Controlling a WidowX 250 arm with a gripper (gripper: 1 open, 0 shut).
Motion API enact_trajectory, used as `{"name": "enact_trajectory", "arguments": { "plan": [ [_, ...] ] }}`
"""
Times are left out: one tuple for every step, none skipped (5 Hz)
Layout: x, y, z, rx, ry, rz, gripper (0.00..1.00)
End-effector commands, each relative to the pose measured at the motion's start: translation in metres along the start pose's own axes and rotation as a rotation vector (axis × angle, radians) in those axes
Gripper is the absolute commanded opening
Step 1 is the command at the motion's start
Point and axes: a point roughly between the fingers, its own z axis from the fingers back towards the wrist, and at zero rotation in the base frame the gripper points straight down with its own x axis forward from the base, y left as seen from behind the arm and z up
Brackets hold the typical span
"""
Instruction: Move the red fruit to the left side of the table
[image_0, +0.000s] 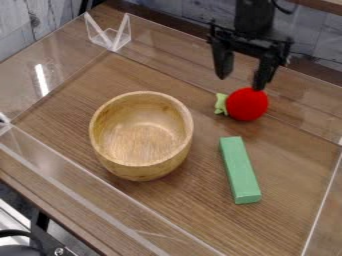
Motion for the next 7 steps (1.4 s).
{"name": "enact_trajectory", "arguments": {
  "plan": [
    [0.006,-0.011,0.004,0.006,-0.025,-0.067,1.0],
    [0.009,-0.005,-0.02,0.012,-0.005,-0.061,1.0],
    [0.013,0.001,-0.038,0.018,0.009,-0.052,1.0],
    [0.01,0.002,-0.046,0.018,0.008,-0.029,0.0],
    [0.006,0.004,-0.042,0.012,-0.008,0.0,0.0],
    [0.003,0.021,-0.016,0.003,-0.05,0.01,0.0],
    [-0.002,0.052,0.016,0.002,-0.104,0.063,0.0]
  ]
}}
